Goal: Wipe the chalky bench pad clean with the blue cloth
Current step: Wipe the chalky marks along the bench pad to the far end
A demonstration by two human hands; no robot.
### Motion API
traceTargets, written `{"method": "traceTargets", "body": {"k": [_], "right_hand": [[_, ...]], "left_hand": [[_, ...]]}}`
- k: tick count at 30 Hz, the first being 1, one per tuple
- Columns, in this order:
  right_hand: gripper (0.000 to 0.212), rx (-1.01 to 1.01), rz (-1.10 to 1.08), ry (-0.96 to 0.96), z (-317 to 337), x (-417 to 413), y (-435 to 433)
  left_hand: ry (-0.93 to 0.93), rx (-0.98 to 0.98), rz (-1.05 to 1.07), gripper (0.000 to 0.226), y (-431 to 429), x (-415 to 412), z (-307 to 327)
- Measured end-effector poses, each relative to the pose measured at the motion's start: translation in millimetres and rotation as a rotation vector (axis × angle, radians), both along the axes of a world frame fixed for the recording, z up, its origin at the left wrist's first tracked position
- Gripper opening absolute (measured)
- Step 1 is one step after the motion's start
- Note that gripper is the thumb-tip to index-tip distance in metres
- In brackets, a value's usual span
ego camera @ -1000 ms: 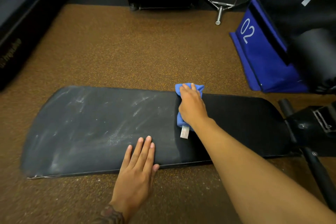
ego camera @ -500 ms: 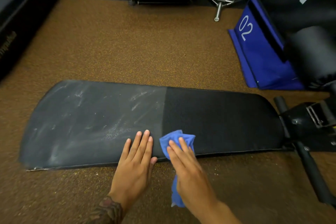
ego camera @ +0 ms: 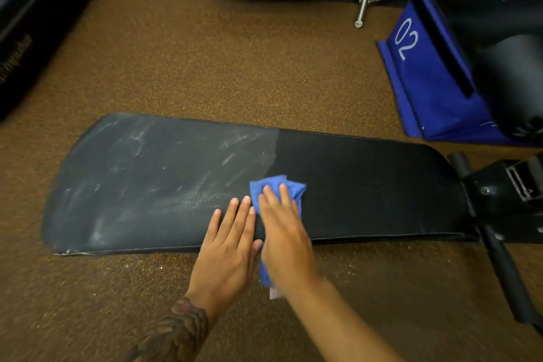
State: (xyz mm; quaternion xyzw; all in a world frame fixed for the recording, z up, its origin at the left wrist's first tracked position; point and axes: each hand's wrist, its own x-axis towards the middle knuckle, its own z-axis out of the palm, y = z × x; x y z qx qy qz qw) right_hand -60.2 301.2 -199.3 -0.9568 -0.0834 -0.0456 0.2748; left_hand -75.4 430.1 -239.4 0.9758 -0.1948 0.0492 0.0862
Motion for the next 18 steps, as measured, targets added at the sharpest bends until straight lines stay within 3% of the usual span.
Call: {"method": "traceTargets", "body": {"k": [4,7,9,13,18], "right_hand": [[0.068,-0.031,0.061,-0.029,-11,-40,-3],[0.058,-0.031,0.07,-0.033,-11,-38,-6],[0.063,-0.025,0.076,-0.017,-6,-29,-6],[0.071,-0.065,-0.007,0.019,-1,23,-10],[0.064,-0.162,-0.088,0.116,16,110,-3]], "left_hand": [[0.019,-0.019,-0.009,0.054,1,0,0],[0.039,-0.047,-0.007,0.053,2,-1,4],[0.044,-0.066,-0.008,0.053,3,-1,7],[0.047,-0.036,-0.022,0.054,3,-1,12],[0.024,0.002,-0.018,0.053,3,0,10]]}}
